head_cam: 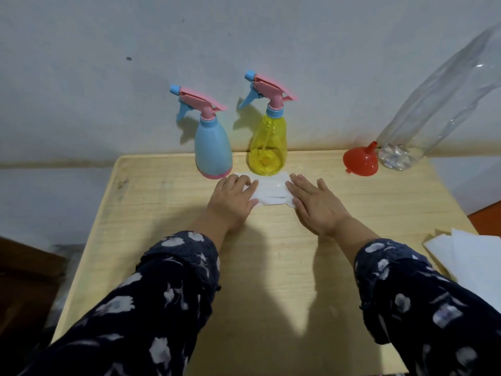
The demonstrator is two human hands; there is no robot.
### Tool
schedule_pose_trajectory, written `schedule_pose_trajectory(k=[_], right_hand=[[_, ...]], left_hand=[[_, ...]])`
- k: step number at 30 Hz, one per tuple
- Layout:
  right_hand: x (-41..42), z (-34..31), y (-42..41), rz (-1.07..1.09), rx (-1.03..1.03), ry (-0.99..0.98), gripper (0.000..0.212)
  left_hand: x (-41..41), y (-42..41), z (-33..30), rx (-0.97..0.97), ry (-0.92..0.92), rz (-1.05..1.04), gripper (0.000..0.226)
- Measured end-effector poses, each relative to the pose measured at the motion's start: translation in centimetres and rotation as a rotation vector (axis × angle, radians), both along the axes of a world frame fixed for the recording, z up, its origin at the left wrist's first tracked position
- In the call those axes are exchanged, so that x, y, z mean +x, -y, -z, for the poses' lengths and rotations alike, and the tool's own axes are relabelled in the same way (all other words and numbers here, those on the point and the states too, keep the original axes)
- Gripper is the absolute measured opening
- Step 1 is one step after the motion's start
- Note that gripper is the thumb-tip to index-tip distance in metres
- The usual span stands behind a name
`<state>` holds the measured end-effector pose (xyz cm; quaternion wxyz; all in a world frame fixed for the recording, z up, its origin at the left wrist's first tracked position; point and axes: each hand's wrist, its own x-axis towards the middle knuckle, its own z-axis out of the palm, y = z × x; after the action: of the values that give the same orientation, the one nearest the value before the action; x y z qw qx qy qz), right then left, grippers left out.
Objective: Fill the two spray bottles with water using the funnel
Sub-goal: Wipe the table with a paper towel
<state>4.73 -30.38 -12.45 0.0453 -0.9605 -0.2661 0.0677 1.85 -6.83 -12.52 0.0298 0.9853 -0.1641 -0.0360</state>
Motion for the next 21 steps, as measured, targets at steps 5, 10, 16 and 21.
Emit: schedule_pose_trajectory(k=[5, 10, 16, 21], right_hand=[[0.0, 0.4, 0.1, -0.016, -0.059, 0.005, 0.078], [-0.7, 0.4, 0.5, -0.027, -0.064, -0.006, 0.080], [-3.5, 0.3, 1.5, -0.061, -0.037, -0.019, 0.058], [-6.6, -0.6, 2.3, -0.090, -0.053, -0.061, 0.062]], left_hand=[[-1.6, 0.6, 1.0, 0.012, -0.025, -0.020, 0.056], [-2.5, 0.7, 1.0, 0.030, -0.026, -0.049, 0.054], [-5.7, 1.4, 1.1, -0.072, 0.082, -0.046, 0.046], [-9.3, 2.8, 0.3, 0.005, -0.041, -0.115, 0.051]])
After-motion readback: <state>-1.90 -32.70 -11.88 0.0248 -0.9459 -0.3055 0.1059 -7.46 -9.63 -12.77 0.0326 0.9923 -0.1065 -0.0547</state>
